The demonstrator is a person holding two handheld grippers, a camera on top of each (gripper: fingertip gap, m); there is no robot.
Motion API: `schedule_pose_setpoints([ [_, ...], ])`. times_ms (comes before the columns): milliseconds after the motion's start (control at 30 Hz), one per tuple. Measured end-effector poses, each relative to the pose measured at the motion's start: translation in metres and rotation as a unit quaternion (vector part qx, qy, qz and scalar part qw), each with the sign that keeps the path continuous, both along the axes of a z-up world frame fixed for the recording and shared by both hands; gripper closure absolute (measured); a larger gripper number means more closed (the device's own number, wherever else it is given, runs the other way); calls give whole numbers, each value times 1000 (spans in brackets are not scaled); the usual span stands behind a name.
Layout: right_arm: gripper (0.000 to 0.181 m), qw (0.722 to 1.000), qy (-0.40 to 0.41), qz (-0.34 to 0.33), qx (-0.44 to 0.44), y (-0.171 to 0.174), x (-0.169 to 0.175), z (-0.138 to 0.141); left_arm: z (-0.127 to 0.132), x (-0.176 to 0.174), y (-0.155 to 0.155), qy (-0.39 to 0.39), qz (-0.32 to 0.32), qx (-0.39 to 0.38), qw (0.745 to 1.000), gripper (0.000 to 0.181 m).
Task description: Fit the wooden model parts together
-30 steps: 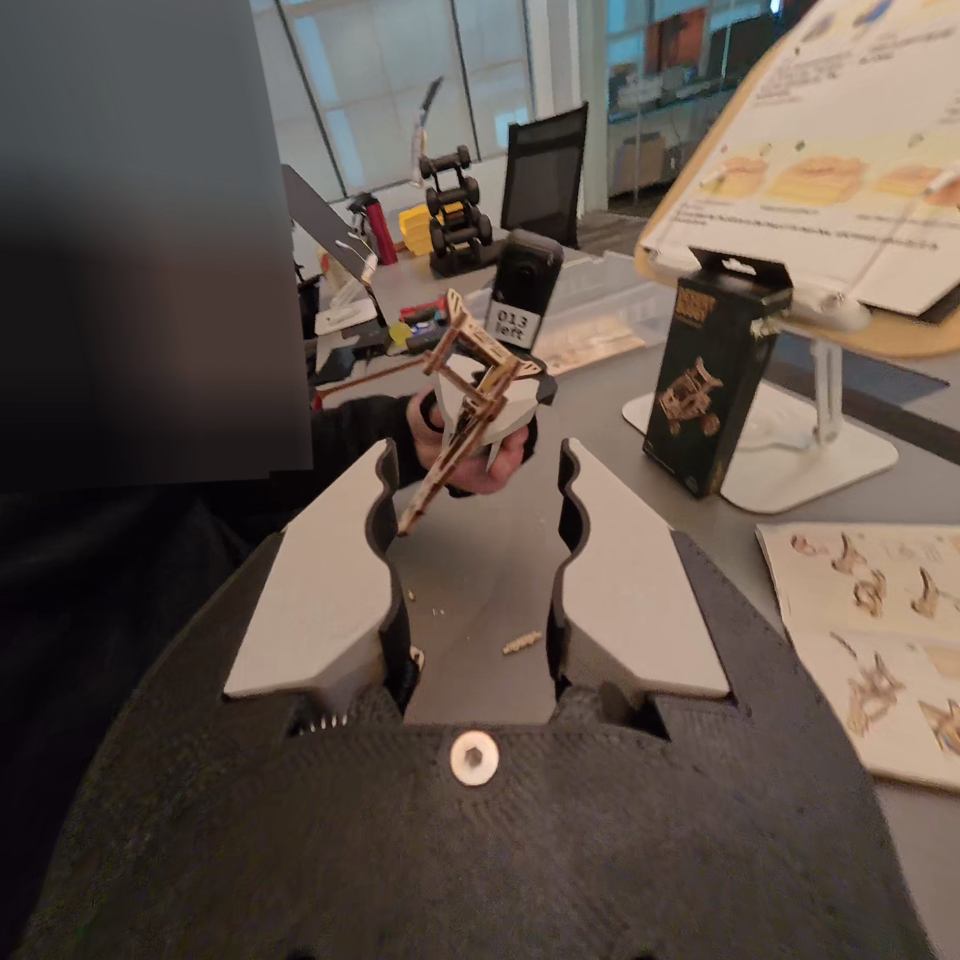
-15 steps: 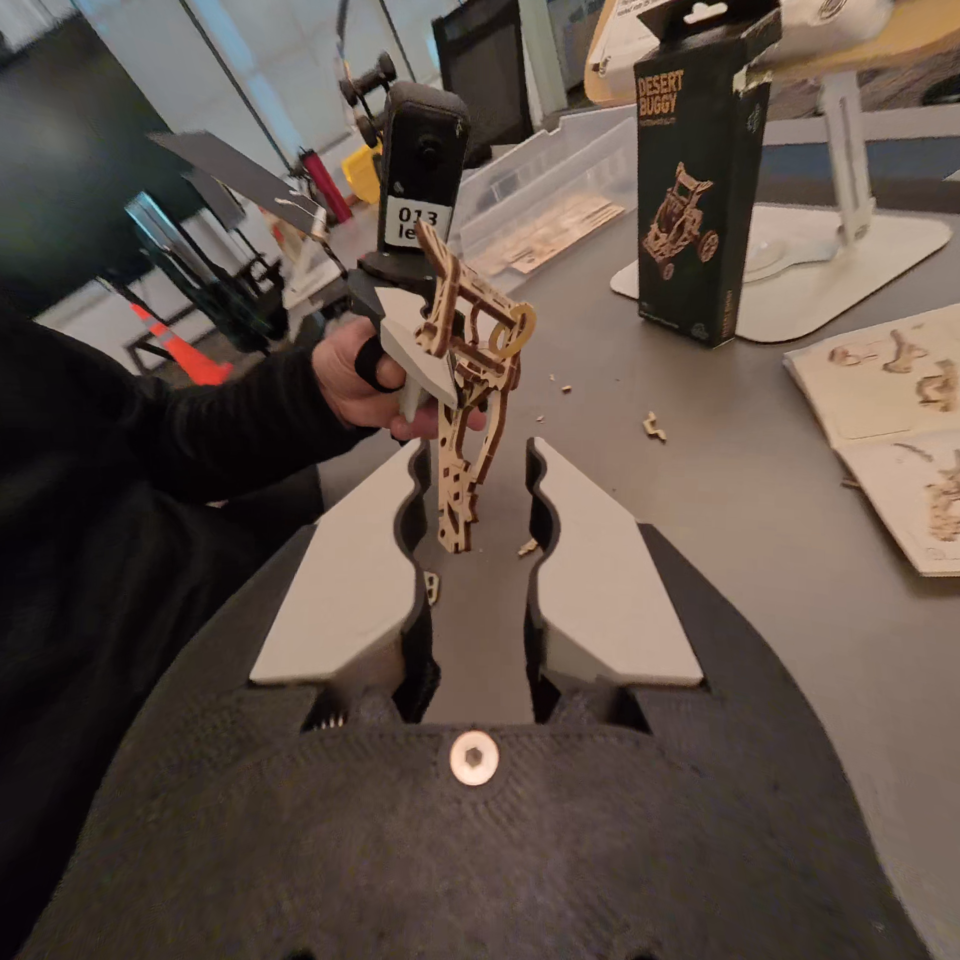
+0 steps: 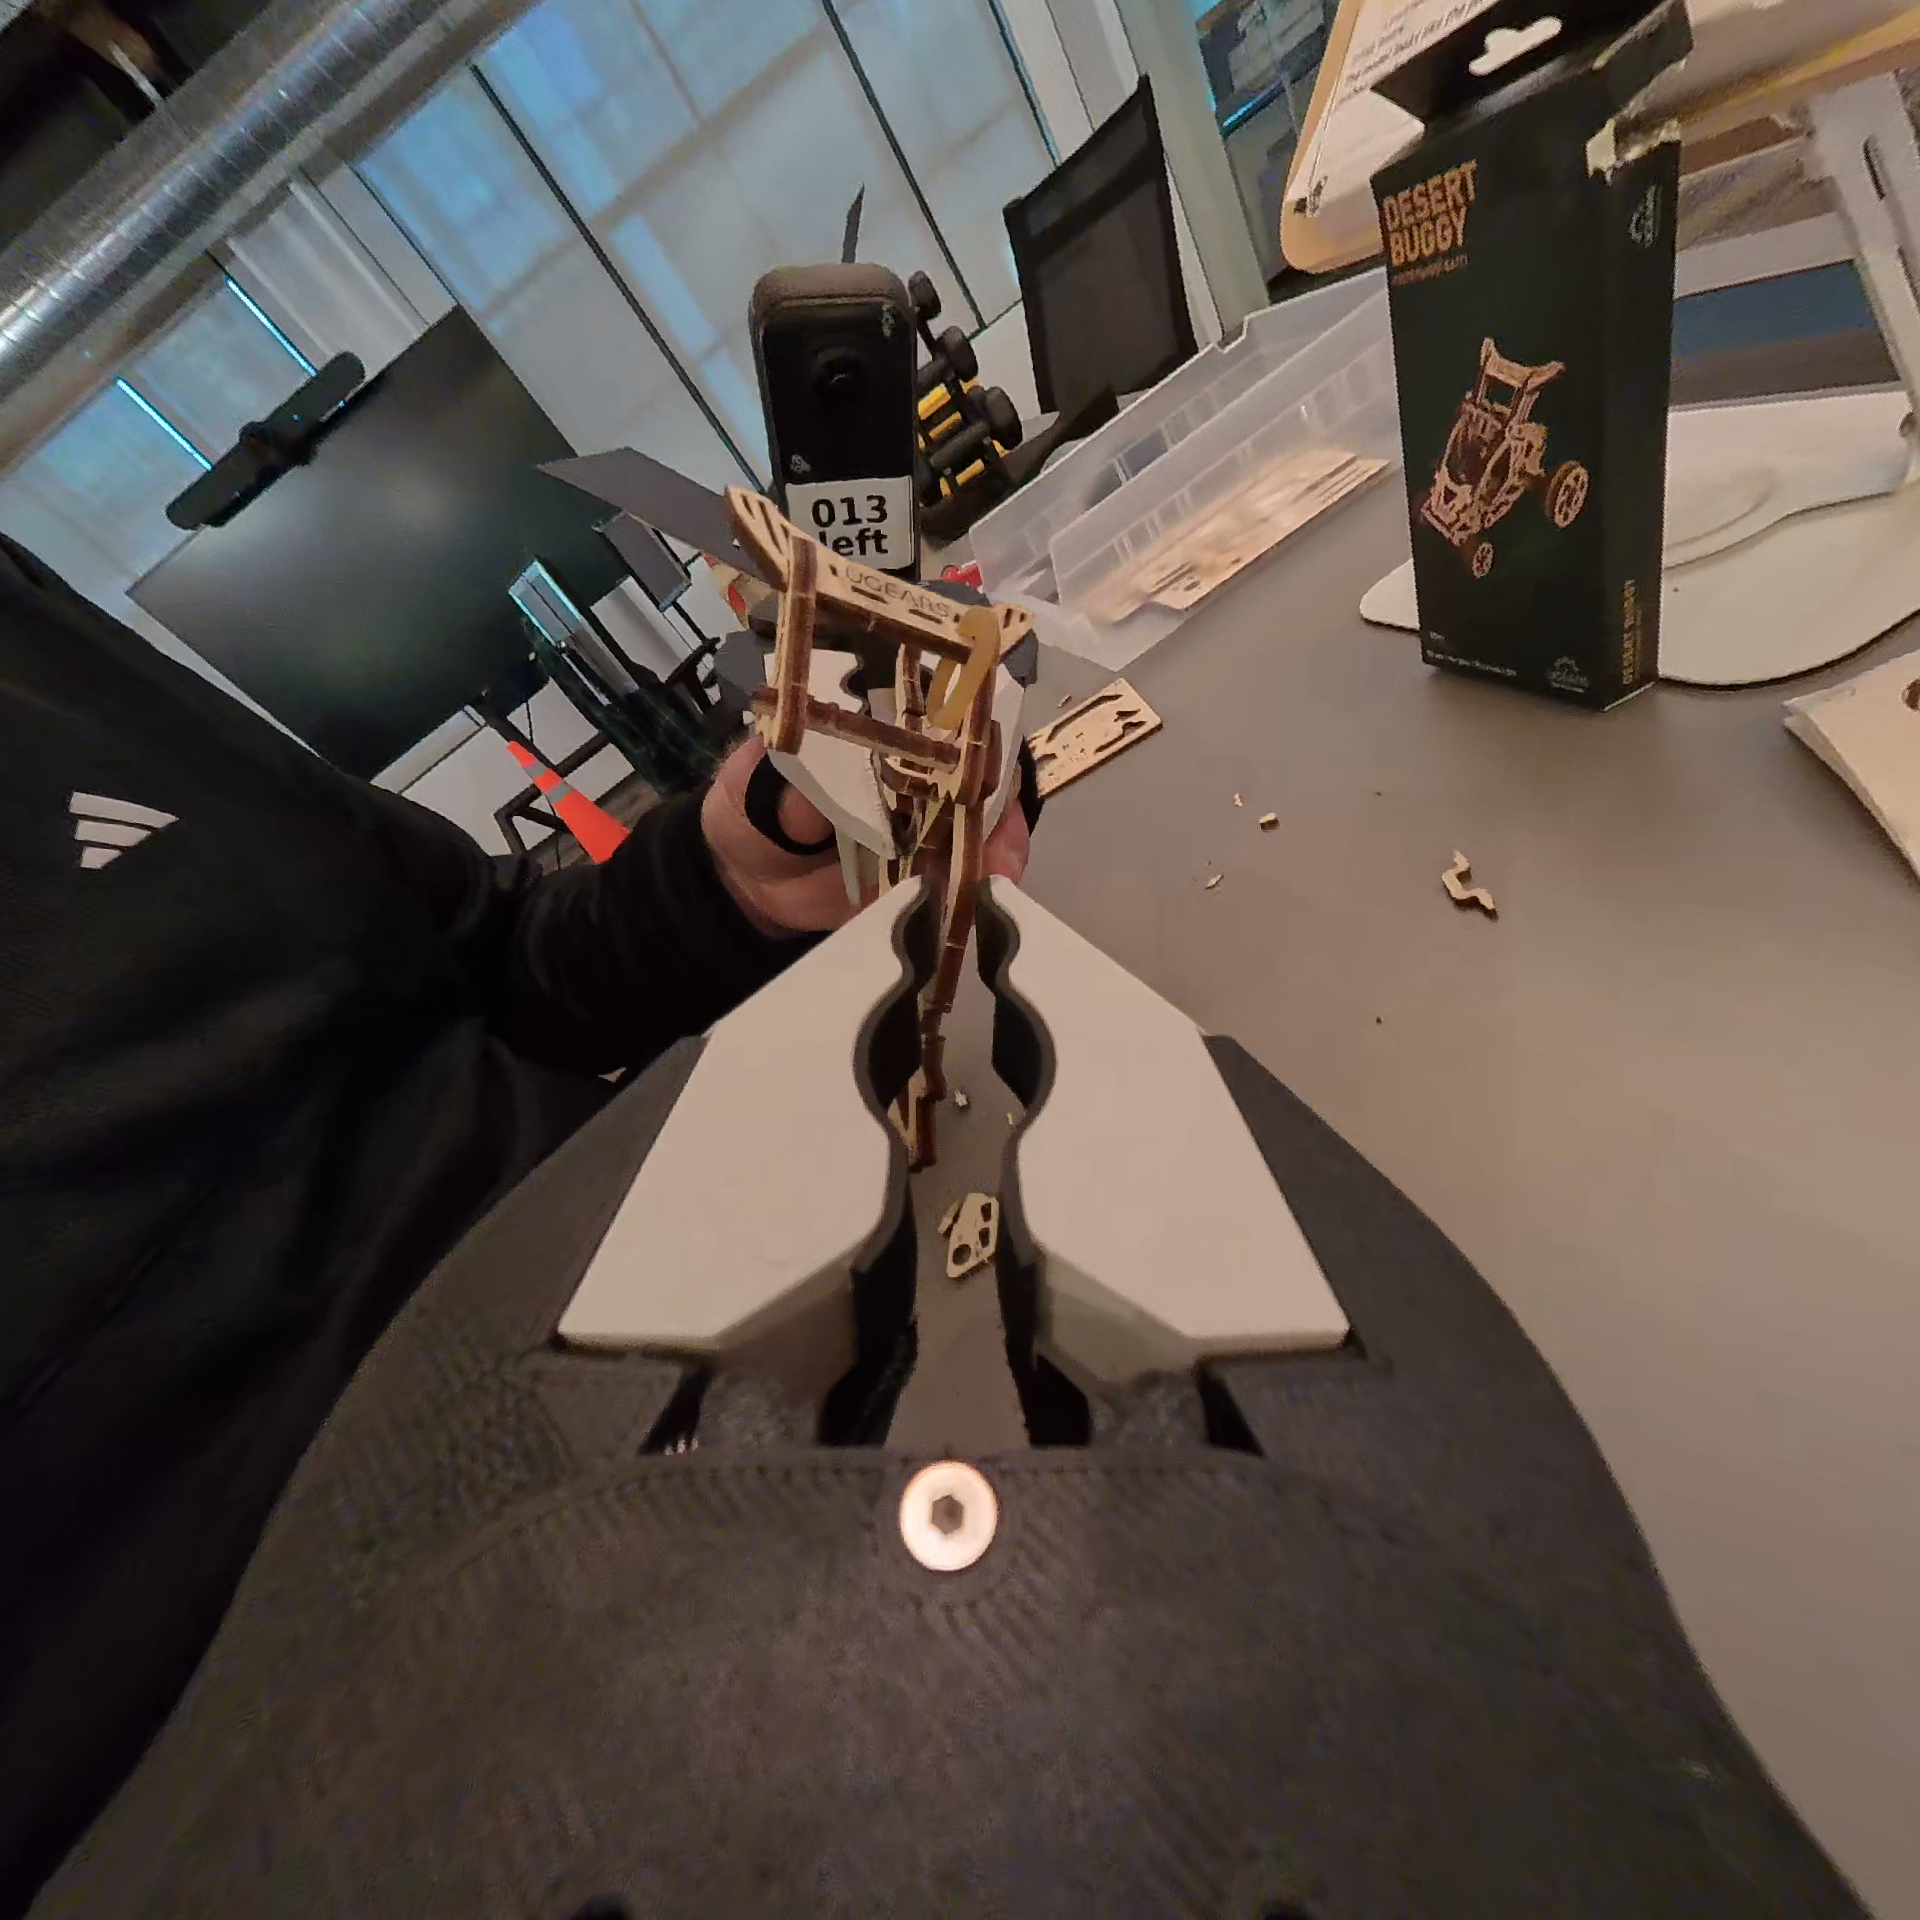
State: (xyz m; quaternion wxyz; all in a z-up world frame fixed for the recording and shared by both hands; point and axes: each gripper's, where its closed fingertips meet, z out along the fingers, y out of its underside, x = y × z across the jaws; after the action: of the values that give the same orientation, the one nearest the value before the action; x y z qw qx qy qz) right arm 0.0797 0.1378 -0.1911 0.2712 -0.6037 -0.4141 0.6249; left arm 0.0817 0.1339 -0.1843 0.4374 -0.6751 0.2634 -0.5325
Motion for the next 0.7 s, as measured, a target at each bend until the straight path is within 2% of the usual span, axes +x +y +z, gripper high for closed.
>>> schedule_pose_setpoints([
  [400, 181, 1000, 23, -14, 3, -7, 9, 33, 28, 9, -13, -45, -19, 47, 998, 167],
  [700, 181, 999, 39, -17, -18, -11, 6, 39, 30, 1, -18, -67, -12, 55, 996, 169],
])
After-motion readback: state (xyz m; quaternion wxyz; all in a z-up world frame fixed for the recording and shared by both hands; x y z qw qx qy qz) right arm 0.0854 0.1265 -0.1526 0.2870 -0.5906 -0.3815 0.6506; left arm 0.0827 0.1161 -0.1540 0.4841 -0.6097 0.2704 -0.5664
